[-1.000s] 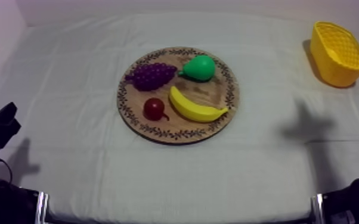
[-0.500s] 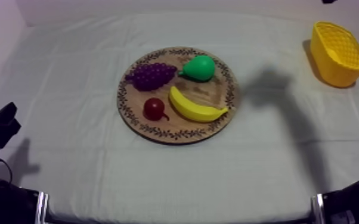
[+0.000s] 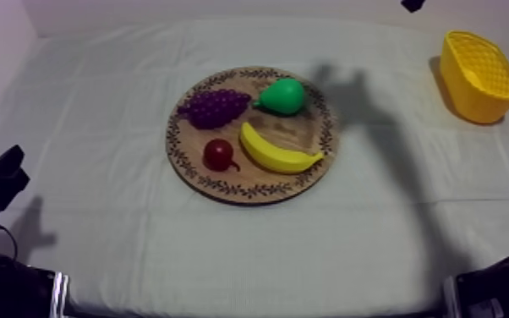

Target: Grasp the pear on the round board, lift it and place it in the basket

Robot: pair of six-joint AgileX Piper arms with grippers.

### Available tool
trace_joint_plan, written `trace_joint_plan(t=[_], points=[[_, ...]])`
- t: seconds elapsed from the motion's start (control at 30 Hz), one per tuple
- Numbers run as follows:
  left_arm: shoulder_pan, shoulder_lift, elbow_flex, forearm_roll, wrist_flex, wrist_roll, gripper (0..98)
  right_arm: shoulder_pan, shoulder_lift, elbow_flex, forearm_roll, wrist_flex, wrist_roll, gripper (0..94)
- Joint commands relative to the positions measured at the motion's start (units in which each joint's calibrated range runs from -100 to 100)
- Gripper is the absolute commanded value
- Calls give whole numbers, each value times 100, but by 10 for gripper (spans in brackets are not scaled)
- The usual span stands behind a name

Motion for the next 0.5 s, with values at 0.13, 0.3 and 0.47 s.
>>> trace_joint_plan(t=[0.13, 0.3, 0.47], points=[[1, 0, 5, 1, -1, -2, 1, -19, 397, -153, 36, 51, -23, 317], [1, 0, 5, 1, -1, -2, 1, -134, 683, -274, 200, 104, -132, 548], [1, 0, 5, 1, -1, -2, 1, -297, 965, -297, 428, 131, -176, 719]])
